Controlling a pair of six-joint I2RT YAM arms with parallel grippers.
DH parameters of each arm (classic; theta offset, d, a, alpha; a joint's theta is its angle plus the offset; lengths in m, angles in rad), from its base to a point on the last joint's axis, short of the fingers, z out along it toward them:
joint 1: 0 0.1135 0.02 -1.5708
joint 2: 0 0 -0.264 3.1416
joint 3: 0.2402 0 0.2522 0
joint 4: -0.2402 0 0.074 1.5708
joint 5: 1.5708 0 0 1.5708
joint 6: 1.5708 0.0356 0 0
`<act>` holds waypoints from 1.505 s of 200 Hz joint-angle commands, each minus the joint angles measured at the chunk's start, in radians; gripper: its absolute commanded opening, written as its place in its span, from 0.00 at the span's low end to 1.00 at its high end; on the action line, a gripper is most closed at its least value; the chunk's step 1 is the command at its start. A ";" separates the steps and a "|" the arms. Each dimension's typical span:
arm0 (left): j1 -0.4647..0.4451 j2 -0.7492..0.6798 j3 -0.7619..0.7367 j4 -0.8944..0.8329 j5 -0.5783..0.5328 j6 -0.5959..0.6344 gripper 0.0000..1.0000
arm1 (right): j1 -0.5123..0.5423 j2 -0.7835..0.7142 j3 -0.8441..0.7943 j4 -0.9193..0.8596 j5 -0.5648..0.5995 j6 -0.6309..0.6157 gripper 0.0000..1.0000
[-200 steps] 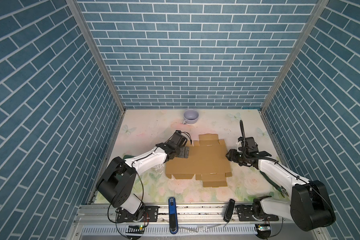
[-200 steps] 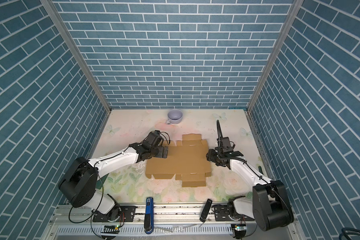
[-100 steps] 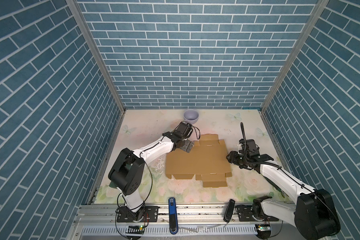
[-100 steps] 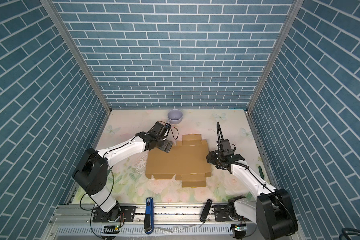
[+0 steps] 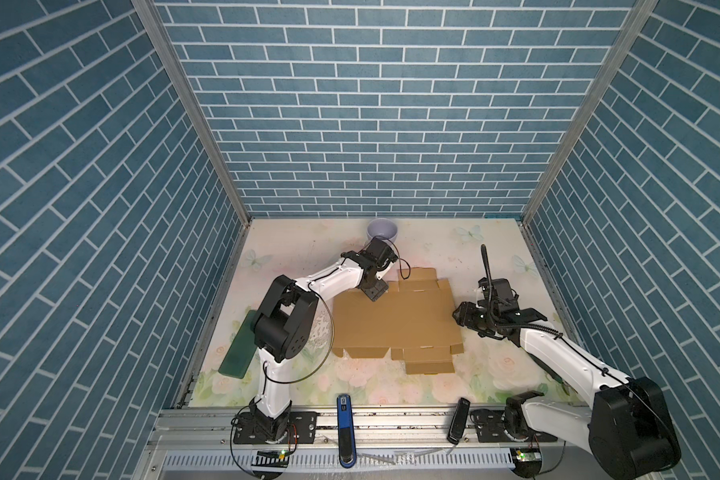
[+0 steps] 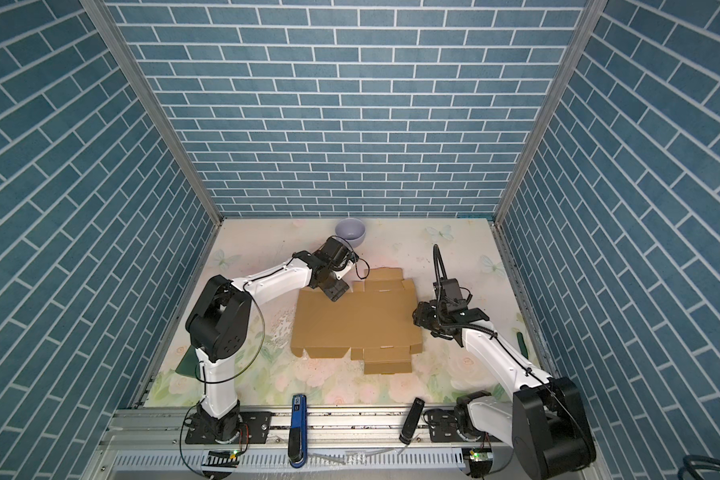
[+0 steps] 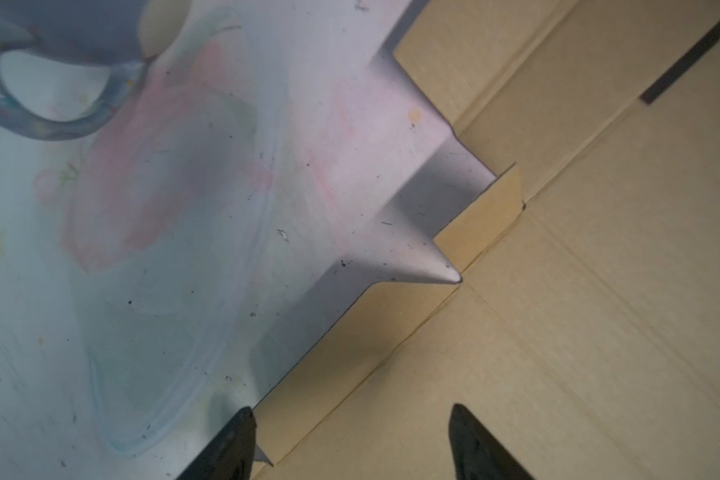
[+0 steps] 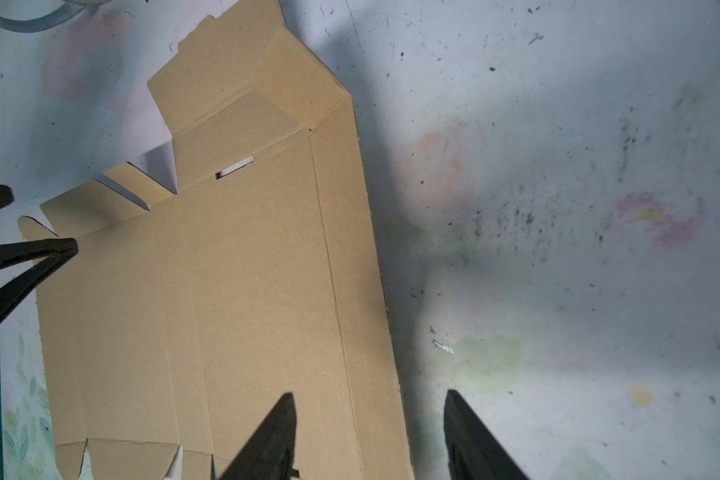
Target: Fold the paper box
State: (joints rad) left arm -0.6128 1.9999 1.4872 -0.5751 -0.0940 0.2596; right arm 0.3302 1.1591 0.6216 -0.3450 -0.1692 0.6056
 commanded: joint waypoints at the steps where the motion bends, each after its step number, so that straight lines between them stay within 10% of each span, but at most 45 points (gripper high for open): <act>1: 0.005 0.039 0.048 -0.052 0.008 0.051 0.66 | 0.006 -0.016 -0.022 0.005 0.014 0.016 0.57; 134: 0.015 0.150 0.127 -0.081 0.025 0.102 0.64 | 0.006 0.013 -0.004 0.025 0.007 -0.001 0.57; 301: 0.019 0.116 0.068 -0.047 -0.004 0.052 0.25 | 0.006 -0.010 0.015 0.008 0.034 -0.010 0.57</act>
State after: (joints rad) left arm -0.5987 2.1250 1.5826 -0.6182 -0.0887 0.3252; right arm 0.3309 1.1713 0.6159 -0.3229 -0.1612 0.6033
